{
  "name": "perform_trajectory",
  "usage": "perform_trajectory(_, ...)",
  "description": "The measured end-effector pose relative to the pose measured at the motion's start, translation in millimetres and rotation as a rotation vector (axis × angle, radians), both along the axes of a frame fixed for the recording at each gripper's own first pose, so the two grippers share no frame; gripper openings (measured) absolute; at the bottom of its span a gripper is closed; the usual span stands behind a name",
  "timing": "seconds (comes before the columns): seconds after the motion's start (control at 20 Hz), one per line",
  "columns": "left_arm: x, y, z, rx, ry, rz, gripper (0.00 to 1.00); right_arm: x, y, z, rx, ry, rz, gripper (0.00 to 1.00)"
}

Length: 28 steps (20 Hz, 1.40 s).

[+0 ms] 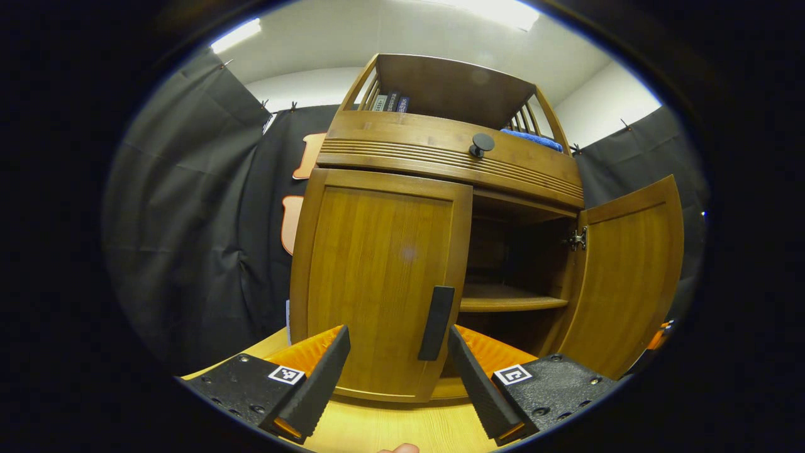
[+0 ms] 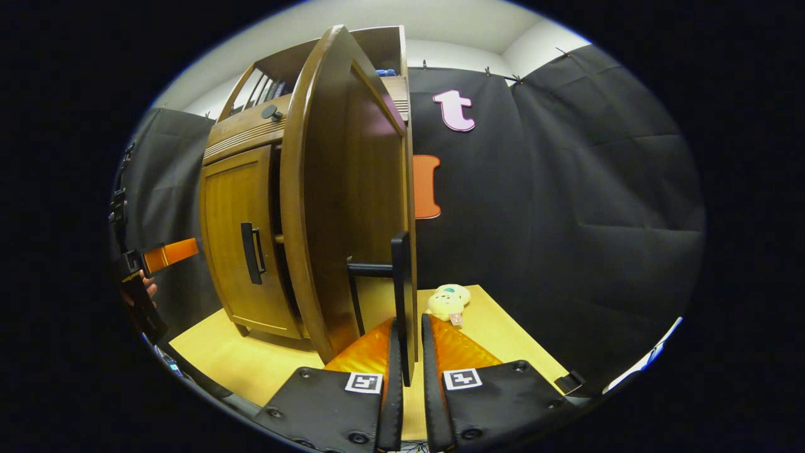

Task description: Open the right door of the double-door shoe cabinet with the right hand, and open the left door with the left hand.

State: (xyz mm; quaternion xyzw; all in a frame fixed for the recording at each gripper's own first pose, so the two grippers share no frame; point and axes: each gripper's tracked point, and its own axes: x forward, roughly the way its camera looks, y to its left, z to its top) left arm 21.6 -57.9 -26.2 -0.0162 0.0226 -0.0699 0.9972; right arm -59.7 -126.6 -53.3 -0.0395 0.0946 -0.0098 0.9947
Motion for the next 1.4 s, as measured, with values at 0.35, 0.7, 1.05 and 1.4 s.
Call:
perform_trajectory(0.35,-1,2,2,0.000,-0.005,0.013,0.91,3,-29,2,0.016,0.007,0.069,0.22)
perform_trajectory(0.7,0,3,5,0.007,-0.027,0.024,0.91,10,-58,5,0.030,0.033,0.171,0.22)
perform_trajectory(1.05,2,-1,1,-0.043,-0.007,-0.018,0.92,7,-63,6,0.052,0.029,0.190,0.22)
perform_trajectory(1.4,6,-7,-7,-0.085,0.008,-0.084,0.92,-9,-67,4,0.024,0.020,0.099,0.23)
